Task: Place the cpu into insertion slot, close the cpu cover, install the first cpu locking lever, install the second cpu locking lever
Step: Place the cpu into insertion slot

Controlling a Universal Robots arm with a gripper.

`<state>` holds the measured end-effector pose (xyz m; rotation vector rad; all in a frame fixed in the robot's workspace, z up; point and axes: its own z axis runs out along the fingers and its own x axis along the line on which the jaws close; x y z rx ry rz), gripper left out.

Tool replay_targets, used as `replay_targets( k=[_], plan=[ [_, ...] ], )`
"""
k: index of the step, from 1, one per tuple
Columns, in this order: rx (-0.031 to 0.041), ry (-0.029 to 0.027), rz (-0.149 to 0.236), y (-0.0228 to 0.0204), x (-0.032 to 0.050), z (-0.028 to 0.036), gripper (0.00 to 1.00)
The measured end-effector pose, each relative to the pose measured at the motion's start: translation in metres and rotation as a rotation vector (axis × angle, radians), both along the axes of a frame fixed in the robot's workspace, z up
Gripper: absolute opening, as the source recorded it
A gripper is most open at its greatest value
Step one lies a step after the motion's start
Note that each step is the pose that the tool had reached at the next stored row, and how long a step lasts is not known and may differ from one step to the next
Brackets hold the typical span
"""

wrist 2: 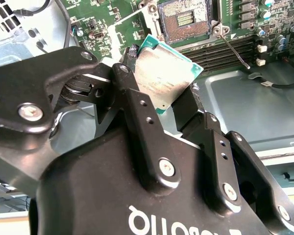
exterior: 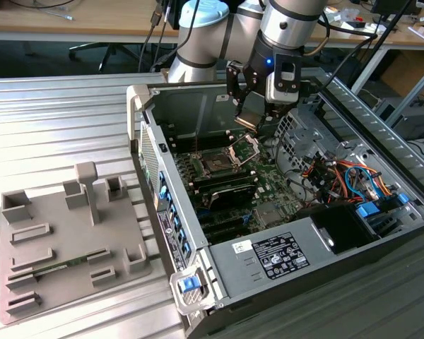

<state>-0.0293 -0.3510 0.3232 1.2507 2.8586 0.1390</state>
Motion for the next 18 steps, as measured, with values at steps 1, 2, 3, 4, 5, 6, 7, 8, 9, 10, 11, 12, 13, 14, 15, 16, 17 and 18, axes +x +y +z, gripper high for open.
replay_targets(
  k=[1, 2, 3, 4, 5, 6, 7, 8, 9, 10, 11, 12, 13, 14, 15, 16, 17, 18],
  plan=[
    [0.0, 0.0, -0.001, 0.0, 0.0, 0.0, 0.55],
    [0.0, 0.0, -0.002, 0.0, 0.0, 0.0, 0.55],
    [-0.0001, 0.0, -0.003, 0.0, 0.0, 0.0, 0.55],
    [0.0, 0.0, -0.004, 0.0, 0.0, 0.0, 0.55],
    [0.0, 0.0, -0.006, 0.0, 0.0, 0.0, 0.55],
    [0.0, 0.0, -0.007, 0.0, 0.0, 0.0, 0.55],
    [0.0, 0.0, -0.007, 0.0, 0.0, 0.0, 0.55],
    [0.0, 0.0, -0.008, 0.0, 0.0, 0.0, 0.55],
    [0.0, 0.0, -0.01, 0.0, 0.0, 0.0, 0.55],
    [0.0, 0.0, -0.012, 0.0, 0.0, 0.0, 0.55],
    [0.0, 0.0, -0.013, 0.0, 0.0, 0.0, 0.55],
    [0.0, 0.0, -0.014, 0.0, 0.0, 0.0, 0.55],
    [0.0, 0.0, -0.016, 0.0, 0.0, 0.0, 0.55],
    [0.0, 0.0, -0.018, 0.0, 0.0, 0.0, 0.55],
    [0.0, 0.0, -0.019, 0.0, 0.0, 0.0, 0.55],
    [0.0, 0.0, -0.02, 0.0, 0.0, 0.0, 0.55],
    [0.0, 0.0, -0.021, 0.0, 0.0, 0.0, 0.55],
    [0.0, 0.0, -0.022, 0.0, 0.0, 0.0, 0.55]
  ],
)
